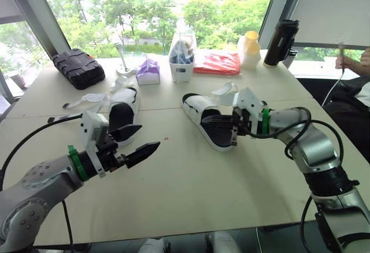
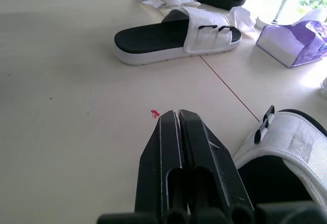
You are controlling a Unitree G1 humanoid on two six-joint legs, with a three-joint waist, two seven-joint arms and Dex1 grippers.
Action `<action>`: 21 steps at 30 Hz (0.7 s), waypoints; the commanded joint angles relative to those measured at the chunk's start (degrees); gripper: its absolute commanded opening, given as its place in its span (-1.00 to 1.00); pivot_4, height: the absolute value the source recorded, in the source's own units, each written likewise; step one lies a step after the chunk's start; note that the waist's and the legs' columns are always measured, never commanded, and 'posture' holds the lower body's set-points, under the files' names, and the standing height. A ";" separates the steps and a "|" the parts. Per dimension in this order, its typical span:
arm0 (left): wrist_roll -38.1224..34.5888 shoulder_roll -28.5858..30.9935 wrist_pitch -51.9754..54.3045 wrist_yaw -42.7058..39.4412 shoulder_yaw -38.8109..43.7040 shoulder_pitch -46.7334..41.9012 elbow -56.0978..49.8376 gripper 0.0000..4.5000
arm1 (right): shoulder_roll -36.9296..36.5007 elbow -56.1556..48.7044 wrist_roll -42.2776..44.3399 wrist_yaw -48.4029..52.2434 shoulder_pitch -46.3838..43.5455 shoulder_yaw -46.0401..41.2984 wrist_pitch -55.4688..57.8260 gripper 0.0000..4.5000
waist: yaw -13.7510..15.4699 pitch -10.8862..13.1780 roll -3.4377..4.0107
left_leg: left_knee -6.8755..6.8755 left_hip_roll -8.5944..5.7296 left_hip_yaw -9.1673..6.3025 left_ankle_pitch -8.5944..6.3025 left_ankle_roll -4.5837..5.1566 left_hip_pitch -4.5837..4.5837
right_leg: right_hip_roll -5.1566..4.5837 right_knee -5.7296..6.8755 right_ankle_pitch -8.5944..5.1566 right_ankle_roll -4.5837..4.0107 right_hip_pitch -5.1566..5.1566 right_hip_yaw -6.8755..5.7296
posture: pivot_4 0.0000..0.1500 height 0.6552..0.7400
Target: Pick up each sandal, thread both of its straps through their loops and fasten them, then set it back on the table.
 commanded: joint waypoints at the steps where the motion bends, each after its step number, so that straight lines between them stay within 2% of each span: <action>1: -0.76 0.62 -0.71 0.26 2.02 -0.21 -0.33 0.98 | -0.18 -1.76 0.48 0.03 -0.68 -1.42 -0.06 -1.00 | 0.00 0.00 0.00 | 0.00 0.00 0.00 0.00 0.00 0.00 | 0.00 0.00 0.00 0.00 0.00 0.00 | 1.00 1.00; 21: -1.07 0.67 -1.48 -0.71 3.29 1.24 -0.60 0.98 | 0.22 -1.17 -0.18 -0.07 -0.55 -0.92 -0.94 -1.00 | -0.01 0.00 0.00 | 0.00 0.00 0.00 0.00 0.00 0.00 | 0.00 0.00 0.00 -0.01 0.00 0.00 | 1.00 1.00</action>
